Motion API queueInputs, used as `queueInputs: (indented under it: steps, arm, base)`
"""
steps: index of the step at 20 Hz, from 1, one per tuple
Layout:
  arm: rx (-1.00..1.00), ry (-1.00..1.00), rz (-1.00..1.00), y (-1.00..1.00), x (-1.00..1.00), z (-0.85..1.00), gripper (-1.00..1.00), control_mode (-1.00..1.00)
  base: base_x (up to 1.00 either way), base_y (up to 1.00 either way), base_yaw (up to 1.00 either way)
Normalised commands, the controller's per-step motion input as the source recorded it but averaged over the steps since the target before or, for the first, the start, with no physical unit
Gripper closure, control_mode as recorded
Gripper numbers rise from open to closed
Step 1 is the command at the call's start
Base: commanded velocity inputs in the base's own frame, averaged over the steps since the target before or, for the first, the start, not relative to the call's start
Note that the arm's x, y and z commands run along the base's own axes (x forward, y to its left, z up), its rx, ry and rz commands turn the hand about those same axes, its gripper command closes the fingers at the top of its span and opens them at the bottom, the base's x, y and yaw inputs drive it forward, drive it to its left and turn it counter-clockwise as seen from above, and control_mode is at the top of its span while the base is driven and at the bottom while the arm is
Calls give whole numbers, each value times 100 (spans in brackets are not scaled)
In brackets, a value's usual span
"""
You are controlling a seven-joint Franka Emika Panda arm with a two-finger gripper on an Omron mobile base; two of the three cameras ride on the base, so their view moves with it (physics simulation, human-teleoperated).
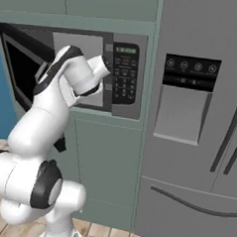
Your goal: The microwave is finished heating the steak and sweet potato. Take the bowl containing the food and place it on the dining counter.
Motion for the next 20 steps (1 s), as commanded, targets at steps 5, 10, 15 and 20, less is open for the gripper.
queueInputs:
  steps: [5,10,15,20]
  arm:
    - [0,-5,30,100,-90,0,-100,-100]
    - [0,-10,21,100,-68,0,-100,-100]
    - [0,-14,2,100,-33,0,-100,-100]
    - [-2,-12,-9,80,0,0,-100,-100]
  base:
    - [0,0,0]
    - [0,0,0]
    - [0,0,0]
    - [0,0,0]
